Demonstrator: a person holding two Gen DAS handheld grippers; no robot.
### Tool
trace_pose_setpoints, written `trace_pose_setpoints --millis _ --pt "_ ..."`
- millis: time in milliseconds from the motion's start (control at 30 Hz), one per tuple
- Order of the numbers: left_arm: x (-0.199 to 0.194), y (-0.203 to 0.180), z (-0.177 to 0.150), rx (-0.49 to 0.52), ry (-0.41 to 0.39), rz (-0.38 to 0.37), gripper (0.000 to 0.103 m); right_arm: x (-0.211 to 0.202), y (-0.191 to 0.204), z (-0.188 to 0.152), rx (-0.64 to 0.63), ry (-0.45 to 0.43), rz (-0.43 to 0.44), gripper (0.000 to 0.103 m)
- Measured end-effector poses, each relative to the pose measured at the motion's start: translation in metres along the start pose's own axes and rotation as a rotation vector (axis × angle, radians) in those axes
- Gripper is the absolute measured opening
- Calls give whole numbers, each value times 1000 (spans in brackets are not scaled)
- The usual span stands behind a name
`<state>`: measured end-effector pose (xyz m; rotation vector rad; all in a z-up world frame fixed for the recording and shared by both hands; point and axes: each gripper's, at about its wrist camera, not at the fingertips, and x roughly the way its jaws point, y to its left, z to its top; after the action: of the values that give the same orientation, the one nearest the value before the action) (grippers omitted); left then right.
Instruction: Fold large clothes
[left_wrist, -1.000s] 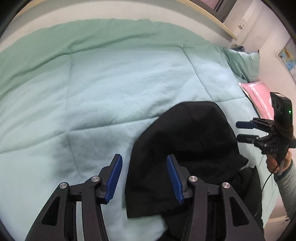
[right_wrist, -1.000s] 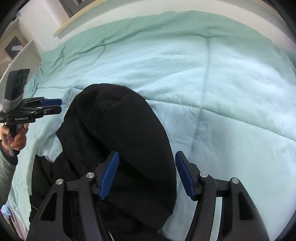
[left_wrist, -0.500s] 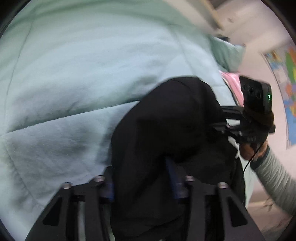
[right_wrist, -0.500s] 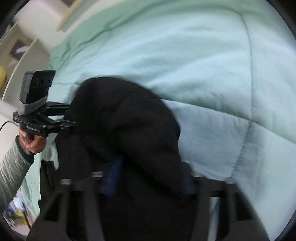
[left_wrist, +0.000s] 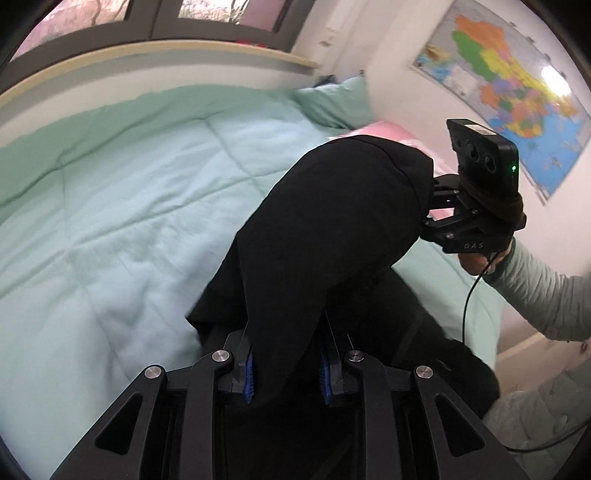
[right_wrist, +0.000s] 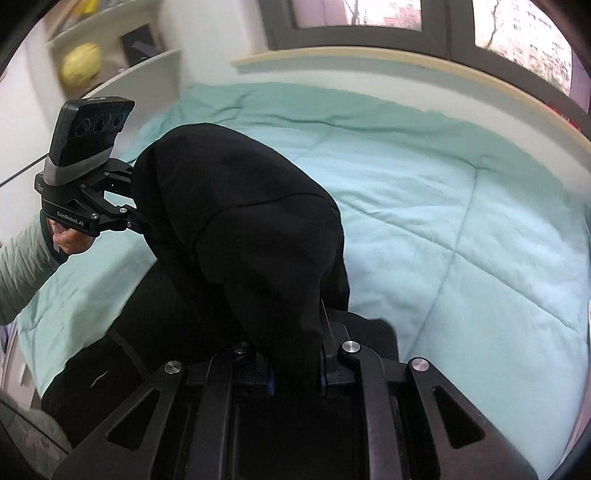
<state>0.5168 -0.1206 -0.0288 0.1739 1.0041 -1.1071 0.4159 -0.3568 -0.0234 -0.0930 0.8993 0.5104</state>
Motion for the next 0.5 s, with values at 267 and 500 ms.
trace_pose_setpoints --millis 267,500 --pt "-7 -70 -80 -58 44 157 26 -36 74 -74 -51 52 -126 20" --pt "43 -76 -170 -205 188 331 29 10 115 -165 4 202 -196 26"
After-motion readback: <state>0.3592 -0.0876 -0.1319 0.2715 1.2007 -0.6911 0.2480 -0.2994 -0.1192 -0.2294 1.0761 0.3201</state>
